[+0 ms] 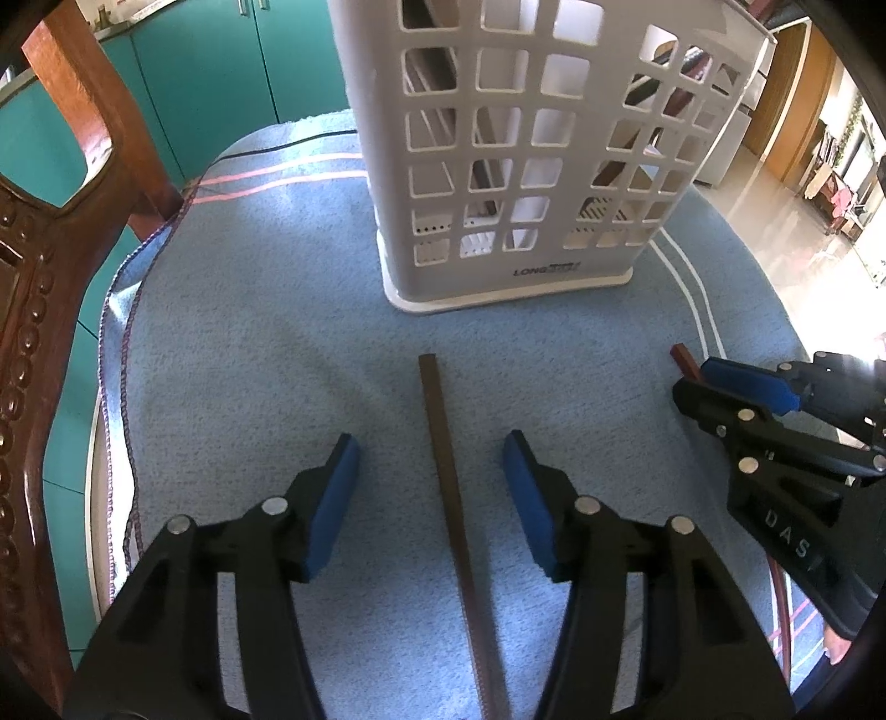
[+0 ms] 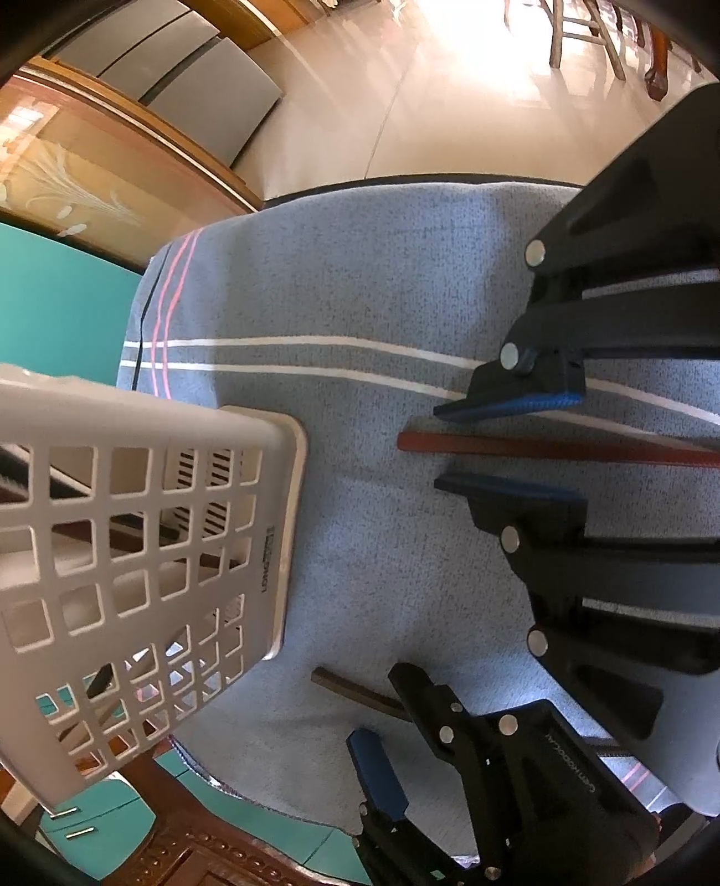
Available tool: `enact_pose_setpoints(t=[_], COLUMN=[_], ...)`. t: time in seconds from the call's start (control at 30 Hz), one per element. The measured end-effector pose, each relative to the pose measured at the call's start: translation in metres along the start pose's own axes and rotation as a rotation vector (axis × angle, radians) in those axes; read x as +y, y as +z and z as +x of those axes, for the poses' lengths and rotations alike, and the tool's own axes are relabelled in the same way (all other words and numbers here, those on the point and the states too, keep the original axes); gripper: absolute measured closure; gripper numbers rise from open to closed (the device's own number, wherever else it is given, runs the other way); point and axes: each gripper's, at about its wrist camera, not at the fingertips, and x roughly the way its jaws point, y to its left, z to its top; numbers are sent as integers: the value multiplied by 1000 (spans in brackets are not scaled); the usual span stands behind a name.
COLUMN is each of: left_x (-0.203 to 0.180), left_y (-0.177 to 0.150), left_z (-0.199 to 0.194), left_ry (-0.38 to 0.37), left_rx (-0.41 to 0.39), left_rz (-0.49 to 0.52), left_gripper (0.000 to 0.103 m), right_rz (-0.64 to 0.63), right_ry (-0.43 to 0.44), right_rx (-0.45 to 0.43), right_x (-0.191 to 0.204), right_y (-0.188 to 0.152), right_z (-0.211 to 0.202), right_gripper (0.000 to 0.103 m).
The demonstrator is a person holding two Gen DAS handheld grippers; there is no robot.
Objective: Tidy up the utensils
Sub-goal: 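Close the left tool on the dark brown chopstick while the right tool grasps the red-brown one, then lift both held chopsticks and insert them into the white basket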
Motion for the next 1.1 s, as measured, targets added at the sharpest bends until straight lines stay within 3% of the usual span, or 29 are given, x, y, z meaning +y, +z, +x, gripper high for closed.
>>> enact_pose_setpoints(t=[0.23, 0.37, 0.47, 0.6, 1.1], left_x=[4, 5, 6, -2, 19], left_y=[-1, -2, -3, -7, -10], left_z=[1, -1, -3, -9, -92], left_ry=[-19, -20, -6, 26, -72], left_rx=[-6, -13, -11, -17, -200], left_rz=[15, 18, 24, 54, -33], left_gripper=[49, 82, 93, 96, 96], right_rz=[2, 18, 25, 30, 52], right_ry=[4, 34, 46, 75, 146], right_rx=[-5, -7, -13, -37, -234], right_x=[0, -2, -4, -4, -18], right_y=[-2, -2, -3, -4, -11], right_z=[1, 0, -1, -10, -90], right_gripper=[81, 96, 96, 96, 96])
